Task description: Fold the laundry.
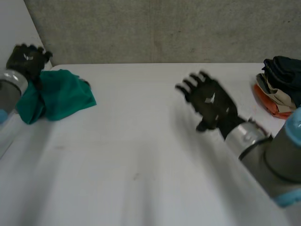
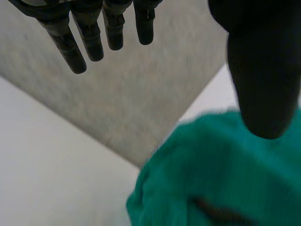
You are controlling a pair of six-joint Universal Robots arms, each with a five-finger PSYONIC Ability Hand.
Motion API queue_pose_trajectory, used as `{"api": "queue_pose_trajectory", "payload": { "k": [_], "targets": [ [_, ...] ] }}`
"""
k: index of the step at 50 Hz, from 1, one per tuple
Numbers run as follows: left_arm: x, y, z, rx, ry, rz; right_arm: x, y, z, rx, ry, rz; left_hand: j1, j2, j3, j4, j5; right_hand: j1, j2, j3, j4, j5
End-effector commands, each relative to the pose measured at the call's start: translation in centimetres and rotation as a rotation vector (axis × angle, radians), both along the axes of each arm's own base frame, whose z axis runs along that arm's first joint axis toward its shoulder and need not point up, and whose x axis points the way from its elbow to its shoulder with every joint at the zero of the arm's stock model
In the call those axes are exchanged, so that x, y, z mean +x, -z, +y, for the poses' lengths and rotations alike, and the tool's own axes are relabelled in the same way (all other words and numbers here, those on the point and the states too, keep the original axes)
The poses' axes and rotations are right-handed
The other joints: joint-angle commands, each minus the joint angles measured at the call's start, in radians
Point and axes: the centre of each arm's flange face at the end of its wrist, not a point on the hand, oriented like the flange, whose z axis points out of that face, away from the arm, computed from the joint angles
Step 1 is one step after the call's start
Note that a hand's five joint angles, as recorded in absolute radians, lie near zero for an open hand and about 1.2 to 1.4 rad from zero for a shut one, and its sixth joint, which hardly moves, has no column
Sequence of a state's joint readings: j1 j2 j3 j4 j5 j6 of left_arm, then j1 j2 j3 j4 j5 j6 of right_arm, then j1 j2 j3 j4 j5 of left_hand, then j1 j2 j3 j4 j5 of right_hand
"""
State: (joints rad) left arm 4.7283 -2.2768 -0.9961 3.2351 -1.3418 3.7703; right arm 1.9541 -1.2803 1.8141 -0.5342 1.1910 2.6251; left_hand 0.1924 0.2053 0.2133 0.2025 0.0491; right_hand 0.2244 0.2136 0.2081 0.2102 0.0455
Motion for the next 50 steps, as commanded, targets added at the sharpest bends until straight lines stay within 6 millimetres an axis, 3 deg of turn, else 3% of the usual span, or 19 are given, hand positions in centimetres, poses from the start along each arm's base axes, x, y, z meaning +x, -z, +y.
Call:
{"api": "queue_pose_trajectory", "payload": {
  "k": [1, 9, 11, 12, 13, 15, 21, 25, 26, 29, 30, 33, 36, 37, 40, 41, 45, 48, 50],
  "targets": [
    [2.4, 8.4, -5.4, -0.015, 0.080, 0.002, -1.0, 3.2, 1.9, 0.067, 0.004, 0.148, 0.009, -0.004, -0.012, -0.001, -0.022, -0.050, -0.039, -0.034, -0.036, -0.045],
    [2.4, 12.1, -7.6, -0.040, 0.103, 0.004, -1.9, 4.2, 2.5, 0.120, 0.022, 0.168, 0.188, 0.175, 0.167, 0.178, 0.157, -0.050, -0.039, -0.034, -0.036, -0.045],
    [2.3, 12.2, -7.8, -0.048, 0.107, 0.003, -2.4, 4.2, 1.9, 0.125, 0.046, 0.167, 0.504, 0.491, 0.483, 0.493, 0.472, -0.050, -0.039, -0.034, -0.036, -0.045],
    [1.8, 12.1, -7.8, -0.054, 0.111, 0.002, -2.6, 4.2, 1.8, 0.125, 0.053, 0.167, 0.982, 0.969, 0.961, 0.972, 0.951, -0.050, -0.039, -0.034, -0.036, -0.045],
    [1.7, 12.0, -7.8, -0.057, 0.108, 0.002, -2.7, 4.3, 1.7, 0.127, 0.056, 0.167, 1.202, 1.189, 1.181, 1.192, 1.170, -0.050, -0.039, -0.034, -0.036, -0.045],
    [1.1, 11.7, -7.7, -0.063, 0.108, 0.003, -2.8, 4.2, 1.5, 0.124, 0.062, 0.167, 1.204, 1.191, 1.183, 1.194, 1.173, -0.050, -0.039, -0.034, -0.036, -0.045],
    [-2.4, 3.2, -5.7, -0.170, 0.071, 0.084, -2.9, 3.6, 1.4, 0.105, 0.074, 0.161, 1.204, 1.191, 1.183, 1.194, 1.173, -0.050, -0.039, -0.034, -0.036, -0.045],
    [-5.1, -4.8, -1.4, -0.239, 0.152, 0.261, -3.2, 3.0, 1.1, 0.088, 0.096, 0.152, 1.204, 1.191, 1.183, 1.194, 1.173, -0.050, -0.039, -0.034, -0.036, -0.045],
    [-6.6, -8.1, 1.1, -0.273, 0.209, 0.362, -3.3, 2.9, 1.1, 0.086, 0.101, 0.150, 1.204, 1.191, 1.183, 1.194, 1.173, -0.050, -0.039, -0.034, -0.036, -0.045],
    [-8.7, -11.2, 4.6, -0.285, 0.297, 0.494, -3.7, 2.5, 0.7, 0.077, 0.125, 0.143, 1.204, 1.191, 1.183, 1.194, 1.173, -0.050, -0.039, -0.034, -0.036, -0.045],
    [-10.0, -13.1, 7.0, -0.282, 0.359, 0.573, -3.8, 2.5, 0.6, 0.076, 0.133, 0.142, 1.204, 1.191, 1.183, 1.194, 1.173, -0.050, -0.039, -0.034, -0.036, -0.045],
    [-11.8, -14.7, 10.6, -0.250, 0.442, 0.664, -4.2, 2.3, 0.2, 0.074, 0.155, 0.140, 1.204, 1.191, 1.183, 1.194, 1.173, -0.050, -0.039, -0.034, -0.036, -0.045],
    [-14.8, -12.9, 13.9, -0.142, 0.505, 0.683, -4.4, 1.8, 0.1, 0.060, 0.173, 0.134, 1.204, 1.191, 1.183, 1.194, 1.173, -0.050, -0.039, -0.034, -0.036, -0.045],
    [-16.9, -11.1, 15.8, -0.067, 0.549, 0.668, -4.6, 1.6, 0.0, 0.056, 0.179, 0.130, 1.204, 1.191, 1.183, 1.194, 1.173, -0.050, -0.039, -0.034, -0.036, -0.045],
    [-19.8, -8.0, 18.3, 0.041, 0.598, 0.617, -5.1, 0.8, -0.4, 0.044, 0.209, 0.109, 1.204, 1.191, 1.183, 1.194, 1.173, -0.050, -0.039, -0.034, -0.036, -0.045],
    [-21.7, -5.1, 19.4, 0.120, 0.613, 0.573, -5.2, 0.6, -0.5, 0.041, 0.214, 0.102, 1.204, 1.191, 1.183, 1.194, 1.173, -0.050, -0.039, -0.034, -0.036, -0.045],
    [-24.6, 1.1, 21.4, 0.260, 0.589, 0.476, -6.3, -0.2, -1.5, 0.045, 0.265, 0.054, 1.204, 1.191, 1.183, 1.194, 1.173, -0.050, -0.039, -0.034, -0.036, -0.045],
    [-26.0, 2.8, 23.0, 0.303, 0.598, 0.453, -7.4, -0.7, -2.3, 0.059, 0.311, 0.009, 1.204, 1.191, 1.183, 1.194, 1.173, -0.050, -0.039, -0.034, -0.036, -0.045],
    [-26.6, 2.9, 24.3, 0.315, 0.628, 0.447, -8.1, -0.9, -3.0, 0.068, 0.349, -0.019, 0.520, 0.507, 0.499, 0.510, 0.489, -0.050, -0.039, -0.034, -0.036, -0.045]
  ]
}}
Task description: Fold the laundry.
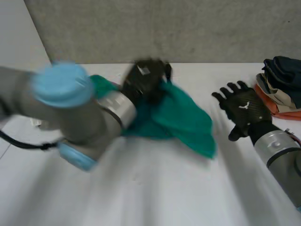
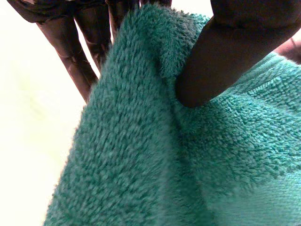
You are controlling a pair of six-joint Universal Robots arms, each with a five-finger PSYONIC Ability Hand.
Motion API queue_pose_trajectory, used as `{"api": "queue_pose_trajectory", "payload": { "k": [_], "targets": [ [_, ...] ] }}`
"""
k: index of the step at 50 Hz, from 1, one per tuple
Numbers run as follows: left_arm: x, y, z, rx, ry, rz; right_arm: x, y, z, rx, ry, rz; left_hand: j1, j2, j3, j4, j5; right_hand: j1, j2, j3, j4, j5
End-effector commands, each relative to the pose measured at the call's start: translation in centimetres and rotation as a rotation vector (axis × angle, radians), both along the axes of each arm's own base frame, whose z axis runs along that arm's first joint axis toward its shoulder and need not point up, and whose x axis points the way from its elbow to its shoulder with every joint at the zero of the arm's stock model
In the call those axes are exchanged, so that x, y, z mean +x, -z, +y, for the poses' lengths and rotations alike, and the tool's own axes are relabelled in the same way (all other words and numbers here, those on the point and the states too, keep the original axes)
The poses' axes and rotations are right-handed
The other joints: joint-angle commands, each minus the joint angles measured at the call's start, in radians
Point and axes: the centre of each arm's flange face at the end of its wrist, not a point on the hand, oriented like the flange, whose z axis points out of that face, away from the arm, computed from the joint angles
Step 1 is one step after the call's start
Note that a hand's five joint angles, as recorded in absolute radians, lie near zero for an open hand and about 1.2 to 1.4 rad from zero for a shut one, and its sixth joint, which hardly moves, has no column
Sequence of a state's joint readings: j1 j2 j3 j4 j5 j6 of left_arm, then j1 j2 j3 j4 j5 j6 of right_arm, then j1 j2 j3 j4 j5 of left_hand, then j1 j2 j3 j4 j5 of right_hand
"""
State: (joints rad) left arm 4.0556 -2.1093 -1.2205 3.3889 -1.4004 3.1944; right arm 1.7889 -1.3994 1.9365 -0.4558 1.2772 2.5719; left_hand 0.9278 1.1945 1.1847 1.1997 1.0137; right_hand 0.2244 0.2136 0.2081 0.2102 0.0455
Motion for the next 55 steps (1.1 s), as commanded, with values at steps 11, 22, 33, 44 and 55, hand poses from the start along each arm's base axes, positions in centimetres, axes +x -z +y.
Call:
{"api": "queue_pose_trajectory", "payload": {
  "k": [11, 22, 33, 44, 55],
  "targets": [
    [2.2, -1.1, 2.9, -0.013, -0.101, -0.076, -2.4, -1.1, -1.0, 0.166, 0.149, -0.098, -0.576, -0.843, -0.833, -0.848, -0.837, -0.050, -0.039, -0.034, -0.036, -0.045],
    [11.9, 1.8, -4.7, -0.091, -0.386, -0.349, 1.3, -1.5, 4.3, 0.475, 0.022, -0.116, -0.594, -0.861, -0.851, -0.866, -0.854, -0.050, -0.039, -0.034, -0.036, -0.045],
    [15.7, 9.2, -9.6, 0.032, -0.318, -0.523, 7.0, 1.8, 6.3, 0.348, -0.160, -0.076, -0.196, -0.462, -0.452, -0.467, -0.456, 0.104, 0.115, 0.120, 0.118, 0.108],
    [15.6, 10.2, -8.4, 0.095, -0.293, -0.540, 7.7, 4.3, 5.8, 0.273, -0.131, 0.013, -0.142, -0.408, -0.399, -0.414, -0.402, 0.254, 0.265, 0.270, 0.268, 0.258],
    [16.0, 11.2, -7.5, 0.148, -0.279, -0.561, 7.7, 4.6, 5.5, 0.260, -0.121, 0.008, -0.162, -0.429, -0.419, -0.434, -0.423, 0.269, 0.280, 0.285, 0.283, 0.273]
  ]
}}
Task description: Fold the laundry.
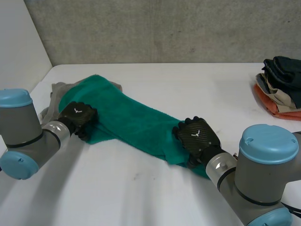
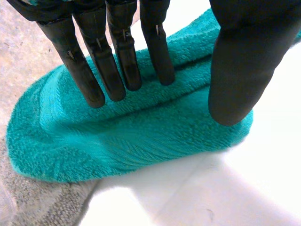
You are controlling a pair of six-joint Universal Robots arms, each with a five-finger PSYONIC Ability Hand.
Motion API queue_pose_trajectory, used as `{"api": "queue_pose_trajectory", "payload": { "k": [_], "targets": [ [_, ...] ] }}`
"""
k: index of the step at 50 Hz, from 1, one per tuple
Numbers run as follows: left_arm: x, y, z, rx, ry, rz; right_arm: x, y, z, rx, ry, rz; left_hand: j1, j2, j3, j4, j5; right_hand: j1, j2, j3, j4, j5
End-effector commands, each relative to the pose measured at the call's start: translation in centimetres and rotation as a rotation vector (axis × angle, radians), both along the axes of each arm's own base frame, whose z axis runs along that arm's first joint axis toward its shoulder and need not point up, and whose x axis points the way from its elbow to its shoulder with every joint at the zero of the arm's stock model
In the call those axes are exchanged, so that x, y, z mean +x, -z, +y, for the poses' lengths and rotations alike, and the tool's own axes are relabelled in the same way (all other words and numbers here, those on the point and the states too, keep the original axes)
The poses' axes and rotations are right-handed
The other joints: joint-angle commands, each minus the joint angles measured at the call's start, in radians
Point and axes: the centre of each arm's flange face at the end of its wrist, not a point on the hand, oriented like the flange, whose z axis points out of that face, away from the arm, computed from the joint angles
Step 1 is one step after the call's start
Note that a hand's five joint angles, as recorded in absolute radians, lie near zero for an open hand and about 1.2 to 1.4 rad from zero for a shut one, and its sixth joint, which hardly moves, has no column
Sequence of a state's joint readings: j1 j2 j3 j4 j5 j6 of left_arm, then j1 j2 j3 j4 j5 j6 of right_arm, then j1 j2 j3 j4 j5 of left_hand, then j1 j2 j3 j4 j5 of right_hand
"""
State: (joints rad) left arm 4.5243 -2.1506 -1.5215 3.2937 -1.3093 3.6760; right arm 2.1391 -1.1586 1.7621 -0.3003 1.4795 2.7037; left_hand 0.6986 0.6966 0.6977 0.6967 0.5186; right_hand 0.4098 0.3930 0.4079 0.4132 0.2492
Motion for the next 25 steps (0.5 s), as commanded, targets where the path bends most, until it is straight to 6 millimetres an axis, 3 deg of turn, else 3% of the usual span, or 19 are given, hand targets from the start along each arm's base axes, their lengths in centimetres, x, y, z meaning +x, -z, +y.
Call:
{"api": "queue_pose_trajectory", "payload": {
  "k": [1, 6, 14, 20, 25],
  "targets": [
    [0.2, 0.9, 1.0, 0.046, 0.007, -0.010, -0.1, 0.1, -0.2, 0.001, 0.004, -0.003, 0.012, 0.014, 0.012, 0.014, 0.017, 0.083, 0.100, 0.085, 0.080, 0.069],
    [0.3, 0.9, 0.8, 0.044, 0.004, -0.014, -0.1, 0.1, -0.4, 0.001, 0.010, -0.002, -0.001, 0.001, 0.000, 0.001, 0.005, 0.083, 0.100, 0.085, 0.080, 0.069],
    [0.2, 2.9, 0.6, 0.081, 0.006, -0.026, -0.2, 0.2, -0.6, 0.001, 0.014, -0.002, 0.023, 0.025, 0.024, 0.025, 0.028, 0.083, 0.100, 0.085, 0.080, 0.069],
    [-0.1, 1.8, -0.9, 0.004, 0.000, -0.001, -0.1, 0.6, -0.9, -0.006, 0.016, -0.006, 0.407, 0.409, 0.407, 0.408, 0.412, 0.177, 0.194, 0.179, 0.174, 0.163],
    [-0.5, 2.2, -1.8, -0.041, 0.007, 0.007, 0.0, 1.0, -1.1, -0.008, 0.019, -0.007, 0.434, 0.436, 0.435, 0.436, 0.439, 0.224, 0.241, 0.226, 0.221, 0.210]
  ]
}}
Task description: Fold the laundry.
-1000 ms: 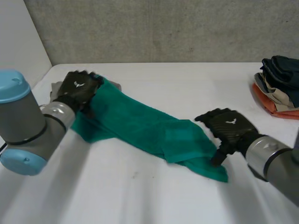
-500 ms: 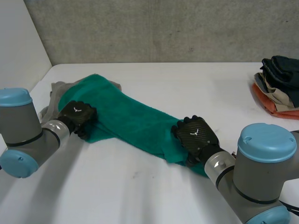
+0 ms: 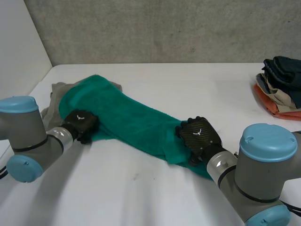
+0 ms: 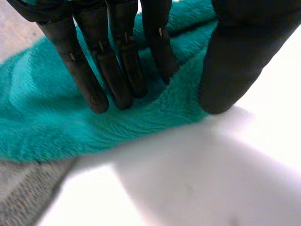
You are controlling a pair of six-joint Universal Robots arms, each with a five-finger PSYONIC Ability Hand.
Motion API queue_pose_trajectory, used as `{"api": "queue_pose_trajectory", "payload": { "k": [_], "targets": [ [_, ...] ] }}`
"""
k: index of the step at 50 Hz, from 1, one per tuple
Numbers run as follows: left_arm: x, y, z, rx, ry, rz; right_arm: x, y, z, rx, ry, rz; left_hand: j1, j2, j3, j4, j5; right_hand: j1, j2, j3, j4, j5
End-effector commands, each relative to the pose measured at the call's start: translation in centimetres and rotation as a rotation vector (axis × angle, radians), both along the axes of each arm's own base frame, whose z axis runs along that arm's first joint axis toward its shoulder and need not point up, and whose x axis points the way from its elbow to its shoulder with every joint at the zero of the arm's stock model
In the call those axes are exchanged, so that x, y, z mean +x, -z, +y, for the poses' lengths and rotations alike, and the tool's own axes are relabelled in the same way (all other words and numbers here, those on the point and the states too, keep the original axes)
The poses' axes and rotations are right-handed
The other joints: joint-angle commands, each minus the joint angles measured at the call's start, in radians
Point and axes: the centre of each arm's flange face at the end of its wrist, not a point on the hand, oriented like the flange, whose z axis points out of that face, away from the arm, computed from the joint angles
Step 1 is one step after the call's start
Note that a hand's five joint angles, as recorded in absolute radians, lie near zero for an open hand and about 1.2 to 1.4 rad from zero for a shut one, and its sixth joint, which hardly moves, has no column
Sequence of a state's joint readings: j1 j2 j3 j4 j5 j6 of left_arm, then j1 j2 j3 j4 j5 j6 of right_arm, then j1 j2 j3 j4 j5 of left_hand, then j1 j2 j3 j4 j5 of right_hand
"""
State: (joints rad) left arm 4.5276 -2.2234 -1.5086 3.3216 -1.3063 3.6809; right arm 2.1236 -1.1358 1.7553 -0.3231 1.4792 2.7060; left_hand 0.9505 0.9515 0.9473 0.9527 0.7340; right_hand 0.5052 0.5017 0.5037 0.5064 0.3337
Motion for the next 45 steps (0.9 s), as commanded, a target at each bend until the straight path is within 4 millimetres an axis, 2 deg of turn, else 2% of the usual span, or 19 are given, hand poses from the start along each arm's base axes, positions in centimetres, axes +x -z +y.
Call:
{"api": "queue_pose_trajectory", "payload": {
  "k": [1, 3, 6, 7, 11, 13, 15, 16, 18, 21, 23, 25, 27, 30, 32, 36, 41, 42, 45],
  "targets": [
    [-0.6, 0.2, -1.5, -0.071, 0.008, 0.014, 0.2, 0.6, -0.4, -0.006, 0.003, -0.003, 0.214, 0.213, 0.217, 0.212, 0.256, 0.222, 0.225, 0.223, 0.221, 0.219],
    [-0.8, 0.5, -1.9, -0.074, 0.007, 0.010, 0.2, 0.5, -0.5, -0.008, 0.005, -0.004, 0.406, 0.406, 0.410, 0.404, 0.448, 0.386, 0.390, 0.388, 0.385, 0.383],
    [-1.1, 0.4, -2.5, -0.100, 0.009, 0.011, 0.3, 0.1, -0.6, -0.017, 0.005, -0.011, 0.446, 0.445, 0.449, 0.444, 0.488, 0.636, 0.639, 0.637, 0.635, 0.633],
    [-1.1, 0.2, -2.6, -0.107, 0.003, 0.009, 0.3, -0.1, -0.7, -0.023, 0.007, -0.015, 0.446, 0.445, 0.449, 0.444, 0.488, 0.866, 0.870, 0.868, 0.865, 0.863],
    [-1.2, -1.1, -3.0, -0.153, -0.044, 0.008, 0.5, -0.8, -1.0, -0.037, 0.005, -0.025, 0.446, 0.445, 0.449, 0.444, 0.488, 0.891, 0.895, 0.893, 0.890, 0.888],
    [-1.2, -4.2, -2.7, -0.218, -0.068, 0.025, 0.5, -1.5, -1.2, -0.048, 0.008, -0.032, 0.446, 0.445, 0.449, 0.444, 0.488, 0.891, 0.895, 0.893, 0.890, 0.888],
    [-1.3, -6.4, -2.1, -0.260, -0.070, 0.046, 0.1, -3.7, -1.5, -0.081, 0.023, -0.053, 0.446, 0.445, 0.449, 0.444, 0.488, 0.891, 0.895, 0.893, 0.890, 0.888],
    [-1.3, -8.6, -1.1, -0.296, -0.069, 0.075, -0.3, -4.7, -1.8, -0.092, 0.036, -0.058, 0.446, 0.445, 0.449, 0.444, 0.488, 0.891, 0.895, 0.893, 0.890, 0.888],
    [-1.2, -10.6, -0.2, -0.329, -0.071, 0.110, -2.5, -7.7, -3.4, -0.123, 0.108, -0.067, 0.446, 0.445, 0.449, 0.444, 0.488, 0.891, 0.895, 0.893, 0.890, 0.888],
    [-0.6, -15.2, 1.9, -0.414, -0.081, 0.191, -5.5, -11.5, -5.3, -0.159, 0.200, -0.078, 0.446, 0.445, 0.449, 0.444, 0.488, 0.891, 0.895, 0.893, 0.890, 0.888],
    [0.0, -17.4, 3.1, -0.459, -0.092, 0.234, -6.7, -13.2, -6.2, -0.181, 0.235, -0.083, 0.446, 0.445, 0.449, 0.444, 0.488, 0.891, 0.895, 0.893, 0.890, 0.888],
    [0.3, -18.6, 4.0, -0.480, -0.090, 0.257, -8.1, -15.4, -7.2, -0.198, 0.266, -0.083, 0.446, 0.445, 0.449, 0.444, 0.488, 0.891, 0.895, 0.893, 0.890, 0.888],
    [0.6, -19.7, 5.1, -0.502, -0.092, 0.286, -9.0, -16.2, -7.7, -0.194, 0.277, -0.070, 0.446, 0.445, 0.449, 0.444, 0.488, 0.891, 0.895, 0.893, 0.890, 0.888],
    [0.7, -19.9, 5.8, -0.494, -0.089, 0.292, -10.6, -17.4, -8.6, -0.179, 0.299, -0.029, 0.446, 0.445, 0.449, 0.444, 0.488, 0.891, 0.895, 0.893, 0.890, 0.888],
    [0.6, -19.1, 6.4, -0.466, -0.085, 0.285, -11.6, -17.2, -9.3, -0.156, 0.314, -0.007, 0.446, 0.445, 0.449, 0.444, 0.488, 0.891, 0.895, 0.893, 0.890, 0.888],
    [0.4, -17.3, 7.2, -0.404, -0.068, 0.268, -12.8, -14.3, -11.8, -0.056, 0.346, 0.031, 0.446, 0.445, 0.449, 0.444, 0.488, 0.891, 0.895, 0.893, 0.890, 0.888],
    [-0.1, -13.9, 7.3, -0.301, -0.049, 0.243, -12.1, -9.6, -14.6, 0.075, 0.351, 0.020, 0.446, 0.445, 0.449, 0.444, 0.488, 0.891, 0.895, 0.893, 0.890, 0.888],
    [-0.7, -12.1, 7.1, -0.247, -0.037, 0.229, -11.9, -8.4, -15.0, 0.106, 0.350, 0.013, 0.446, 0.445, 0.449, 0.444, 0.488, 0.891, 0.895, 0.893, 0.890, 0.888],
    [-2.2, -10.0, 7.2, -0.183, 0.001, 0.216, -11.5, -5.6, -16.7, 0.166, 0.371, -0.026, 0.446, 0.445, 0.449, 0.444, 0.488, 0.891, 0.895, 0.893, 0.890, 0.888]
  ]
}}
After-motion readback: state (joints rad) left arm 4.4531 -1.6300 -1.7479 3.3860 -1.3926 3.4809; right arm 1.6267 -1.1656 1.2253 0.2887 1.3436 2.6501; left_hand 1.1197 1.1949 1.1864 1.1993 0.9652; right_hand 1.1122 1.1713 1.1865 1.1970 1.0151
